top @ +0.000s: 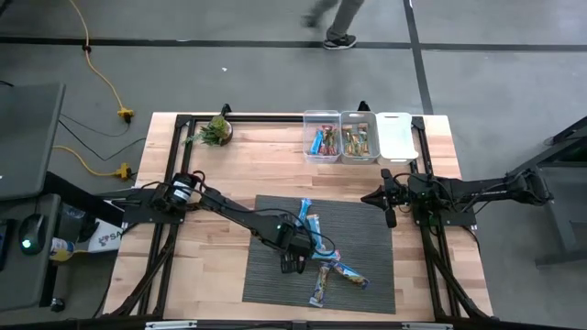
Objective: Pick and place Granola Bars by type
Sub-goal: Put the orange granola bar into the gray bin
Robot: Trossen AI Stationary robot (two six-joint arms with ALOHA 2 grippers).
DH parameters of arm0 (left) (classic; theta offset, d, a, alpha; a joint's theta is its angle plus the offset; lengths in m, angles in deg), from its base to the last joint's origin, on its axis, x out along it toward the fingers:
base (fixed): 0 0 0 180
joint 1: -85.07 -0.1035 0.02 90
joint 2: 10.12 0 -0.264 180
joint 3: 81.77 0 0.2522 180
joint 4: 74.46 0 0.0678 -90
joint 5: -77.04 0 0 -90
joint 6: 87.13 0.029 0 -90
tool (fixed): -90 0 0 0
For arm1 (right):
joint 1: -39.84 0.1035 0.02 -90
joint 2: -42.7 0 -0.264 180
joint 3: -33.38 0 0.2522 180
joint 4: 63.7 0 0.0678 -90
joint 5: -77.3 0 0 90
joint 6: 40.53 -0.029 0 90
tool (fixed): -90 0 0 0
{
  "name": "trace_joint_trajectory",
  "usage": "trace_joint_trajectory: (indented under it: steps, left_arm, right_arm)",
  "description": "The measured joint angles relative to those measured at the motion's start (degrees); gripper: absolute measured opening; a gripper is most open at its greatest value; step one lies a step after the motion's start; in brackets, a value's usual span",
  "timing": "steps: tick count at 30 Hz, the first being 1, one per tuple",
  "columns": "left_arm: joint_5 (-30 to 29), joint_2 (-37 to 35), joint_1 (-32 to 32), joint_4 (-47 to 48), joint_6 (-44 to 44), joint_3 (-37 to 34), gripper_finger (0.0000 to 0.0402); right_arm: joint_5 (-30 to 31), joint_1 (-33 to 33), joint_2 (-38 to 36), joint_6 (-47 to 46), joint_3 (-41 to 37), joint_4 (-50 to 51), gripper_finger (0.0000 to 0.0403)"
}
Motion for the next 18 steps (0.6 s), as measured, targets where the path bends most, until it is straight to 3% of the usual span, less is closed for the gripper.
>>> trace_joint_trajectory:
  steps: [9,18]
  left_arm:
    - [-0.03,0.21,0.04,-0.83,0.04,-0.07,0.0150]
    - [0.25,0.21,-0.02,-0.86,0.03,-0.13,0.0117]
  right_arm:
    - [0.00,0.00,0.00,0.00,0.00,0.00,0.0000]
    - [0.00,0.02,0.00,0.00,0.00,0.00,0.0000]
